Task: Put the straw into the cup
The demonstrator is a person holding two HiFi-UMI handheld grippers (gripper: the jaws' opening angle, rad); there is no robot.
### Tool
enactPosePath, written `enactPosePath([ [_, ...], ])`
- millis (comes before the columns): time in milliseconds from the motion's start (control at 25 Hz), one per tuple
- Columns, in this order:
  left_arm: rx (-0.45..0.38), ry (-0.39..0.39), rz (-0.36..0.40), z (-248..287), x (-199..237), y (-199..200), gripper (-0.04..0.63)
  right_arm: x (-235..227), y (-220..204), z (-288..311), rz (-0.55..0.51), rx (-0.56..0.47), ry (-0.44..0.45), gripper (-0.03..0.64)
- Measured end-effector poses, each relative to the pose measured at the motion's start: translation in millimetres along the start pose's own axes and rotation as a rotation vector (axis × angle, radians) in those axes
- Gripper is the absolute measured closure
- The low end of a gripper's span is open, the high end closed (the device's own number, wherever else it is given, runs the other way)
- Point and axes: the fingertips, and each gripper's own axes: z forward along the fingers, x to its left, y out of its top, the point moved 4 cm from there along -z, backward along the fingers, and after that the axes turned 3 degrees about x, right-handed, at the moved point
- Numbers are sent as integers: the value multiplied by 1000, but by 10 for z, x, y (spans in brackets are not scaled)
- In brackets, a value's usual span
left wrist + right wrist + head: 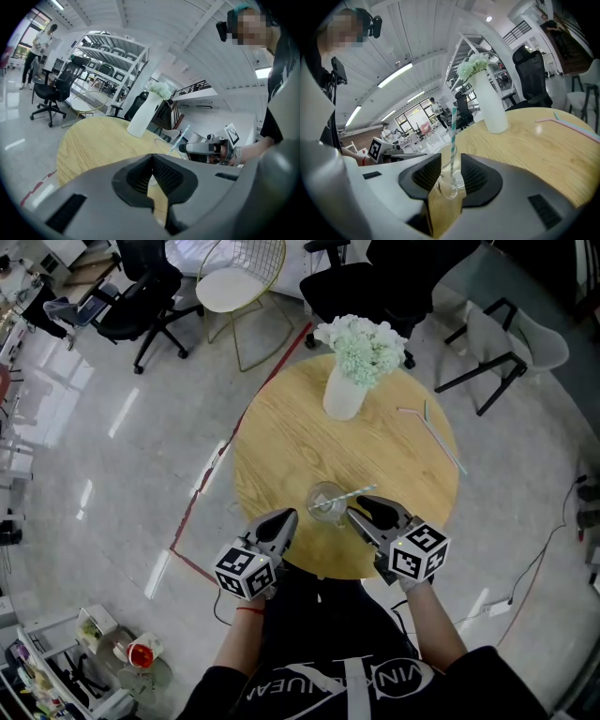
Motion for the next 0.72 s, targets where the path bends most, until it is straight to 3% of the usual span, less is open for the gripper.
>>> enactPosePath([
  [360, -12, 17, -2, -47, -44, -41, 589, 28, -43, -60, -6, 6, 10, 592],
  [720, -24, 25, 3, -90, -111, -44, 589, 132, -9, -91, -46, 13, 42, 611],
])
